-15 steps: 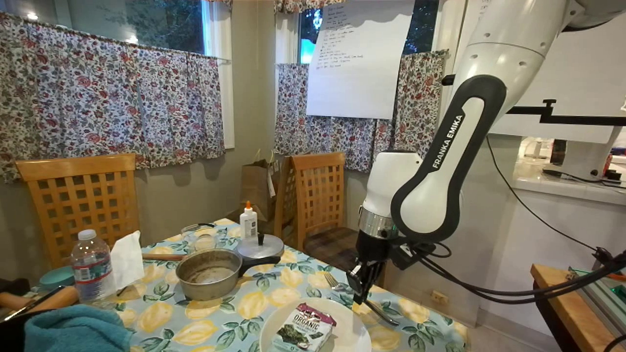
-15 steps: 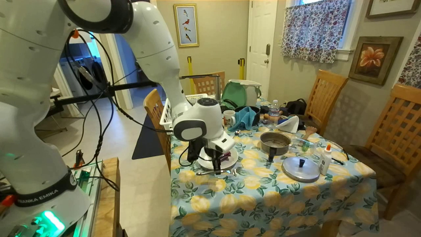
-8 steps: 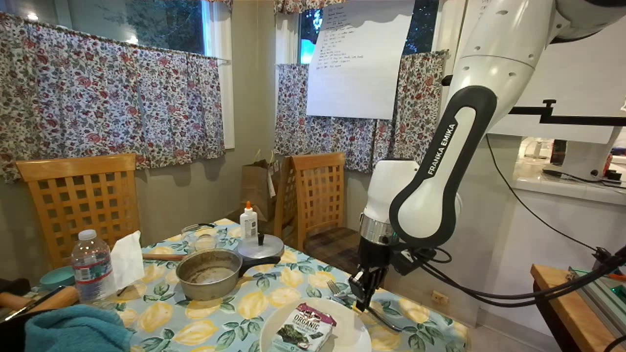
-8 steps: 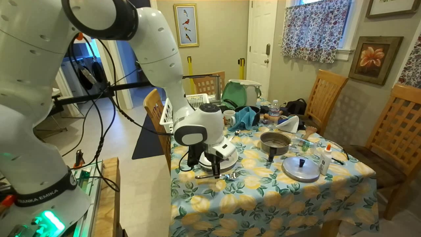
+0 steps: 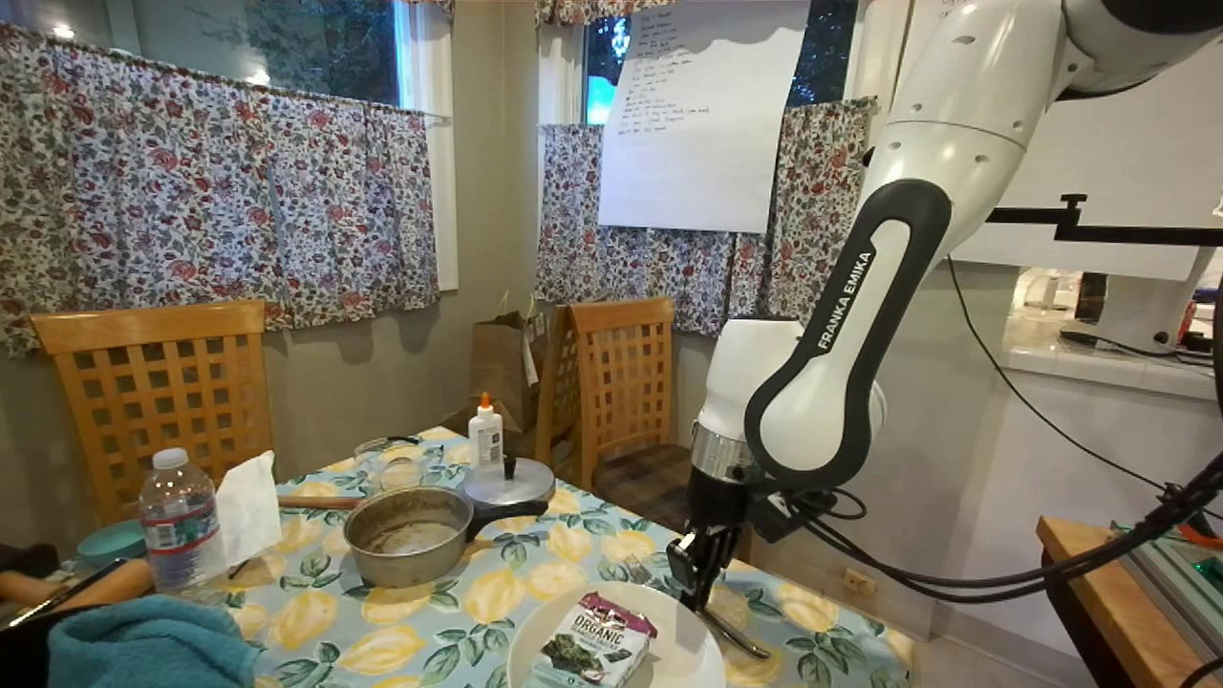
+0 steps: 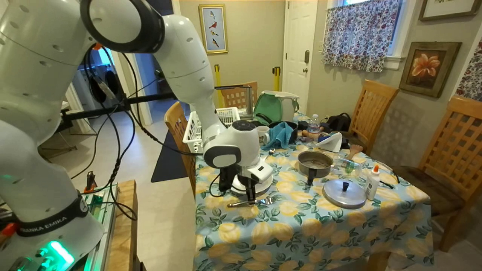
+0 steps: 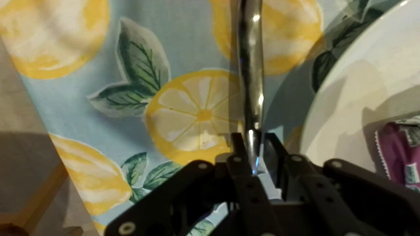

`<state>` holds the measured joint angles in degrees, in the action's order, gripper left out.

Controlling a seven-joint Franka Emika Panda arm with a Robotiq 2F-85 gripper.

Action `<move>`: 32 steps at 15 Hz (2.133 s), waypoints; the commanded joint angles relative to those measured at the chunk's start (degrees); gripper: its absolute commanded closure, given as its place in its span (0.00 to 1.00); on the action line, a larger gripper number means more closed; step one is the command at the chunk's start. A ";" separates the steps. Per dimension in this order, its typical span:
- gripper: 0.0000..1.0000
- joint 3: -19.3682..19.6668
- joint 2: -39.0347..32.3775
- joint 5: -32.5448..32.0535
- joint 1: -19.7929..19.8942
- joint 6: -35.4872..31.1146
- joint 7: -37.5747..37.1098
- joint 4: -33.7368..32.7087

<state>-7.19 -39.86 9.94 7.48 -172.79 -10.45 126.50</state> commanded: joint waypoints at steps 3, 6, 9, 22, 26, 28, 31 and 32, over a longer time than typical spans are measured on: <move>0.33 -0.31 -0.34 1.15 -0.06 0.27 1.47 -1.70; 0.12 0.57 2.05 1.00 -1.43 0.65 0.69 0.12; 0.00 3.46 4.68 0.40 -4.84 2.39 -0.87 1.40; 0.00 11.83 6.03 -4.50 -14.00 5.18 -0.55 -9.24; 0.00 9.10 2.69 -5.92 -12.99 7.25 2.93 -17.05; 0.00 7.01 0.26 -6.00 -12.30 8.79 5.24 -21.21; 0.00 3.61 -3.68 -5.67 -11.39 12.02 8.82 -27.13; 0.00 2.77 -5.12 -5.69 -11.24 13.33 9.85 -29.11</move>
<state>-1.45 -39.86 5.25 -5.45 -163.25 -3.76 104.75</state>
